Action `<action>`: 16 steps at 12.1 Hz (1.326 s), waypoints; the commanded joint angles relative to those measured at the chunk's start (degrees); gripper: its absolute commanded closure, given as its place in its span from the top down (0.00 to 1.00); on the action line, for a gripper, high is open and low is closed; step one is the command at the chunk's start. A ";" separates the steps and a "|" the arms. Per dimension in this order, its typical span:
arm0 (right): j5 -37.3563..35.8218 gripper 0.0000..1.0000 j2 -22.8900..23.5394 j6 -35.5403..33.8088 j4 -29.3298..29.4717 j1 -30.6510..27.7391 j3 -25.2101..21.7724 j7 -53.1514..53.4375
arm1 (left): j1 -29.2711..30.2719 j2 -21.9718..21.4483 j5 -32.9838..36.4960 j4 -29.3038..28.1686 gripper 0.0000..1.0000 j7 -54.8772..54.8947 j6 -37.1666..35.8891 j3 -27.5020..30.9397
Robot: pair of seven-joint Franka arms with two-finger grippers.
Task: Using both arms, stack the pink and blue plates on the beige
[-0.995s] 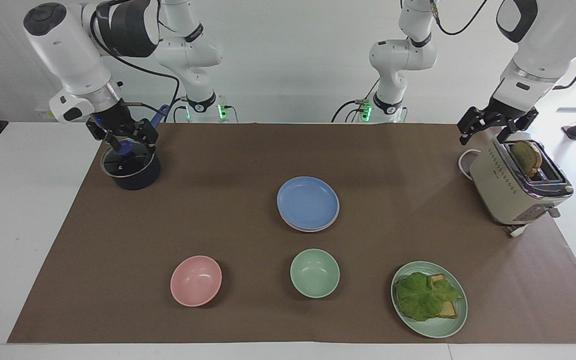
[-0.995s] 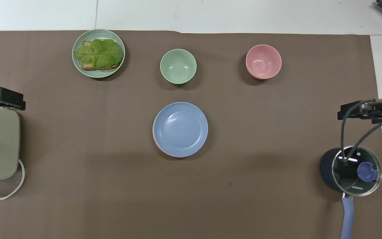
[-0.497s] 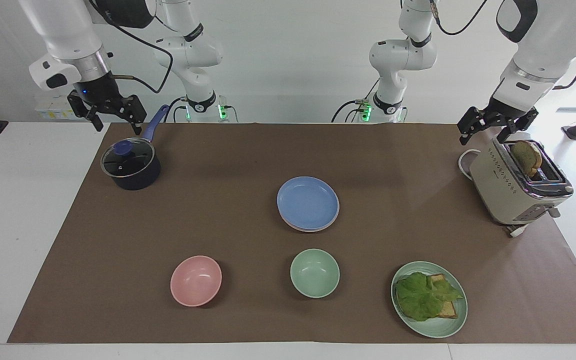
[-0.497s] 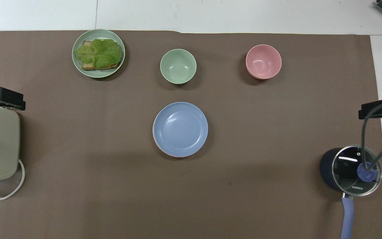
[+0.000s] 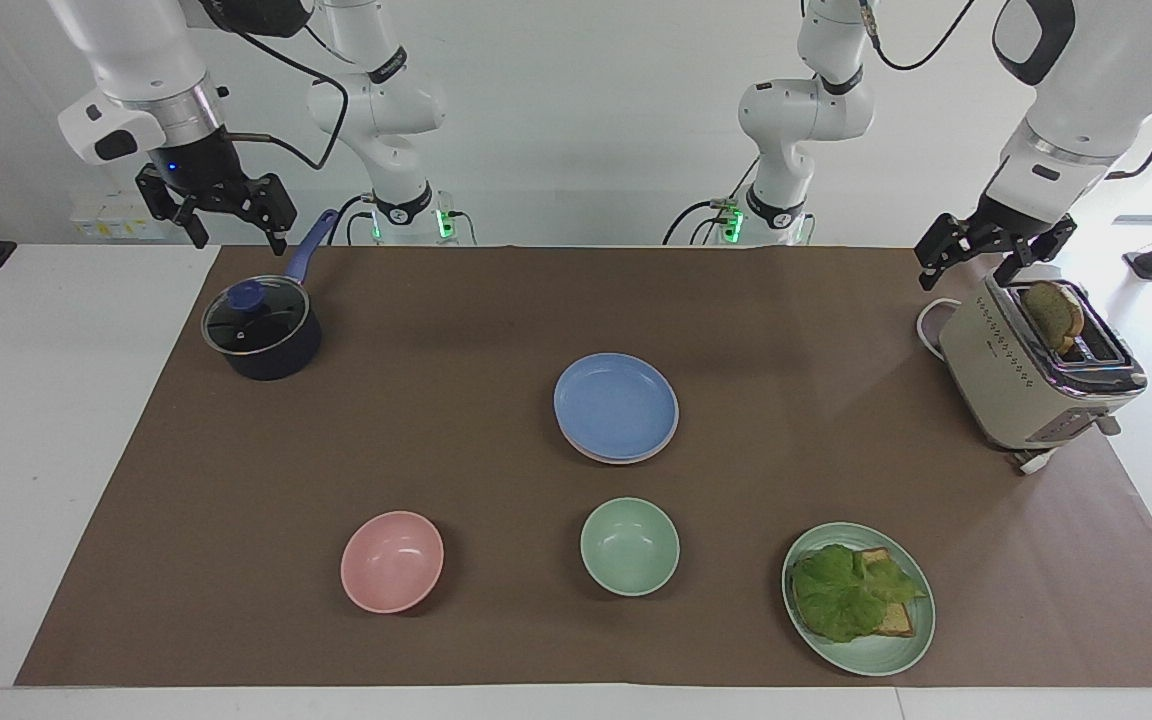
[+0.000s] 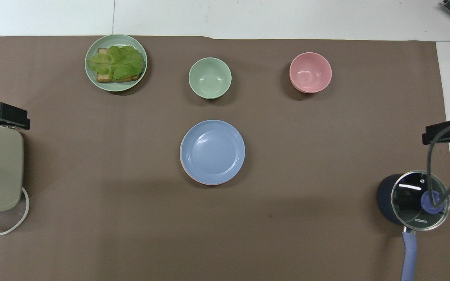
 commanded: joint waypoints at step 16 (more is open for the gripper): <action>0.12 1.00 -0.30 -1.95 1.06 -0.30 0.81 -4.83 | 0.38 -0.48 0.33 0.14 1.00 0.29 -0.80 -0.32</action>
